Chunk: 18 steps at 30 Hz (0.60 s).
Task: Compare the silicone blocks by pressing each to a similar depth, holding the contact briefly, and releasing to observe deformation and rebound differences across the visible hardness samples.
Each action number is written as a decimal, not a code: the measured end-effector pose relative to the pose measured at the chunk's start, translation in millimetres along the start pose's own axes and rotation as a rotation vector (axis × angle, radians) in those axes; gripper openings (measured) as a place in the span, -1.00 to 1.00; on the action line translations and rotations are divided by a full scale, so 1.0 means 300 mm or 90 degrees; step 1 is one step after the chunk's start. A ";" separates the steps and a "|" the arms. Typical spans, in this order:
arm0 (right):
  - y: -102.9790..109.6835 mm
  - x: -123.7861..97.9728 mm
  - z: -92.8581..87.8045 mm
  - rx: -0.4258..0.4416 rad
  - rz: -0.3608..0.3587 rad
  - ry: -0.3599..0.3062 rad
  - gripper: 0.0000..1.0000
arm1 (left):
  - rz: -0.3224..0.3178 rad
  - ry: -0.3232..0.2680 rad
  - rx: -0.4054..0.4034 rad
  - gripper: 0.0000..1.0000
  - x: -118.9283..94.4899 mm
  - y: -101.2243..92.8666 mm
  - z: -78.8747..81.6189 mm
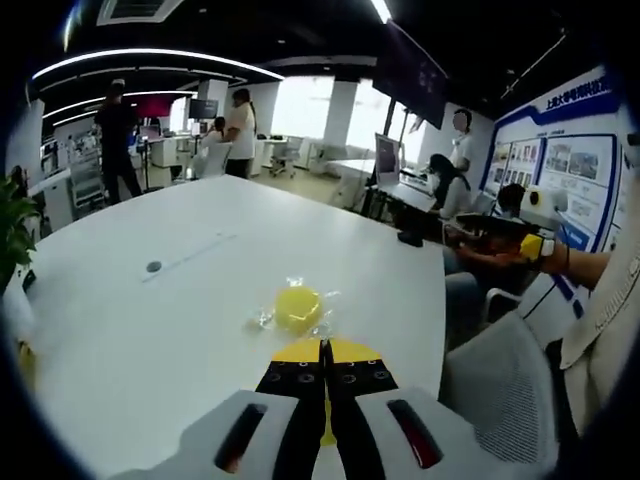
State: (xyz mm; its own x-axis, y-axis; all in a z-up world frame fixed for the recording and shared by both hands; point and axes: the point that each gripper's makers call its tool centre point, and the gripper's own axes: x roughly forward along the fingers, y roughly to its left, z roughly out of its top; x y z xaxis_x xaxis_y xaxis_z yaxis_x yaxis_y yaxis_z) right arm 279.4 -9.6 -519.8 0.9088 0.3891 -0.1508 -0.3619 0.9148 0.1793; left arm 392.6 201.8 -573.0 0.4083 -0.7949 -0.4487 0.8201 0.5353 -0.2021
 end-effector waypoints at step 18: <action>-0.043 0.016 -0.025 -0.003 -0.032 0.042 0.79 | 0.023 -0.007 -0.067 -1.00 0.055 0.134 -0.063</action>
State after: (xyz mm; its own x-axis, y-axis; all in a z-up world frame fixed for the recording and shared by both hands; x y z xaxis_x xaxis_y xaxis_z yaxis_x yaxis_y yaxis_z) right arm 286.8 -18.7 -530.2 0.9101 0.3486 -0.2238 -0.3172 0.9339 0.1650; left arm 424.5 215.7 -605.1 0.4414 -0.7778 -0.4473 0.7584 0.5898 -0.2772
